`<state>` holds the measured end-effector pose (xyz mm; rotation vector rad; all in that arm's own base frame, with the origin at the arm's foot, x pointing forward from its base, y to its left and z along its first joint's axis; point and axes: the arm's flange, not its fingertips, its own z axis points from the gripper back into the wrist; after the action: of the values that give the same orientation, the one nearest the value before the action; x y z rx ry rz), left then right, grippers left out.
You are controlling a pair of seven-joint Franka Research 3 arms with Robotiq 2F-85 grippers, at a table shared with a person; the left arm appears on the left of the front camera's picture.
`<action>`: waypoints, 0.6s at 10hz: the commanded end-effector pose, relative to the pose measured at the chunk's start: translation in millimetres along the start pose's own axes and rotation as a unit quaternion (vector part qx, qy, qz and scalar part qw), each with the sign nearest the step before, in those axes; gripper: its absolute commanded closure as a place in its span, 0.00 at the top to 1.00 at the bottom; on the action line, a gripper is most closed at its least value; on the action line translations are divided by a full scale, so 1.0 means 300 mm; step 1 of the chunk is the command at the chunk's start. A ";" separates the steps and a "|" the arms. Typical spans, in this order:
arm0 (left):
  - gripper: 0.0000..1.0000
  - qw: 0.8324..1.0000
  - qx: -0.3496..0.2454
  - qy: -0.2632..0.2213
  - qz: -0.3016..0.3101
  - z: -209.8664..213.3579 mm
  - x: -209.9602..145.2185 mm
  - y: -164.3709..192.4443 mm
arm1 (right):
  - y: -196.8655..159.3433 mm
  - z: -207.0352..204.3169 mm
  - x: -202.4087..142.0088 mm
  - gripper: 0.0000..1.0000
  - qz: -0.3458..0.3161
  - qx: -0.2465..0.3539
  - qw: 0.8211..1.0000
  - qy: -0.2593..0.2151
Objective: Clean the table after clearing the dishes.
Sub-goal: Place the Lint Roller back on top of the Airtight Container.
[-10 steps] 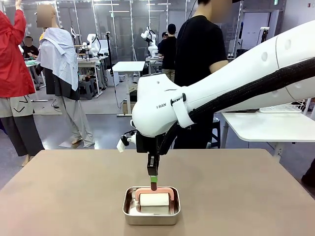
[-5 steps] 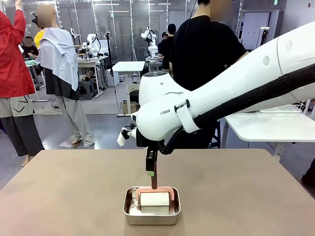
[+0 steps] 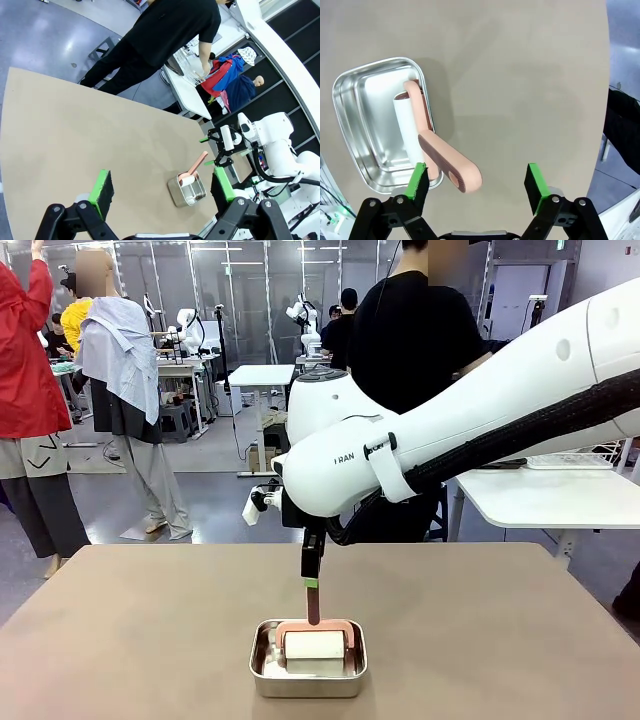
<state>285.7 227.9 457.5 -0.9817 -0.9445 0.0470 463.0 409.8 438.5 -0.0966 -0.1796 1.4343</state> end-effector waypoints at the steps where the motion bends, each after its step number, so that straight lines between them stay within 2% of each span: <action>1: 1.00 1.000 -0.004 0.000 0.000 0.009 0.004 -0.002 | 0.003 -0.006 0.008 0.96 0.000 0.005 1.000 -0.004; 6: 1.00 1.000 -0.004 0.000 0.000 0.009 0.004 -0.002 | 0.003 -0.006 0.008 0.96 0.000 0.005 1.000 -0.004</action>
<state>285.7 227.9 457.5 -0.9817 -0.9445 0.0470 465.1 412.0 436.7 -0.0918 -0.1788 1.4349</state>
